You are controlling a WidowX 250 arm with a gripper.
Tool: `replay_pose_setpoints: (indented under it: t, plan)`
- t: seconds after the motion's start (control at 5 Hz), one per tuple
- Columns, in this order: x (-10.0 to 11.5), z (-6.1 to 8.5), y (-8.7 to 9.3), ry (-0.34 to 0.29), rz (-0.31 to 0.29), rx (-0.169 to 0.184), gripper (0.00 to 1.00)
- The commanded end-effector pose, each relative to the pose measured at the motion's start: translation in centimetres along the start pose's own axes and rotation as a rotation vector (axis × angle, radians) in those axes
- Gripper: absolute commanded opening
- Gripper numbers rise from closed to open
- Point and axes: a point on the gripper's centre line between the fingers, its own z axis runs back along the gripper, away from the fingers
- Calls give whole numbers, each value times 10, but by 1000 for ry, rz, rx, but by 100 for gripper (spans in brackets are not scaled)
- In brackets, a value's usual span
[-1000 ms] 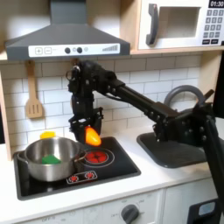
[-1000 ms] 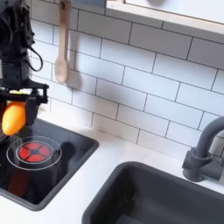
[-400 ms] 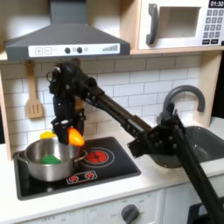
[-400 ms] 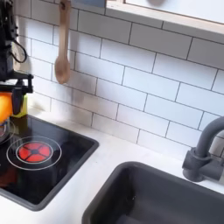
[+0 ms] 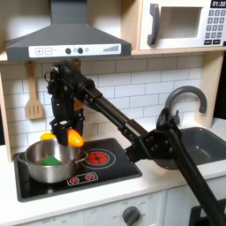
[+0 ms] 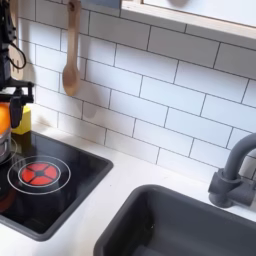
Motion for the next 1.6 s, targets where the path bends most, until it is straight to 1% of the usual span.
replay_pose_setpoints:
  t: [0.0,0.2,0.4,0.6,0.8,1.0,1.2,1.4]
  plan:
    - [-5,4,6,-3,5,-3,0]
    - [-3,-17,16,10,-4,16,0]
    - [-13,-15,32,5,11,5,0]
    - [-21,-5,40,-18,3,-11,0]
    - [-22,-1,52,-14,25,-27,0]
    - [-21,-4,57,3,39,-36,0]
    - [-23,6,54,-14,36,-43,0]
    - [-23,14,57,-33,47,-53,0]
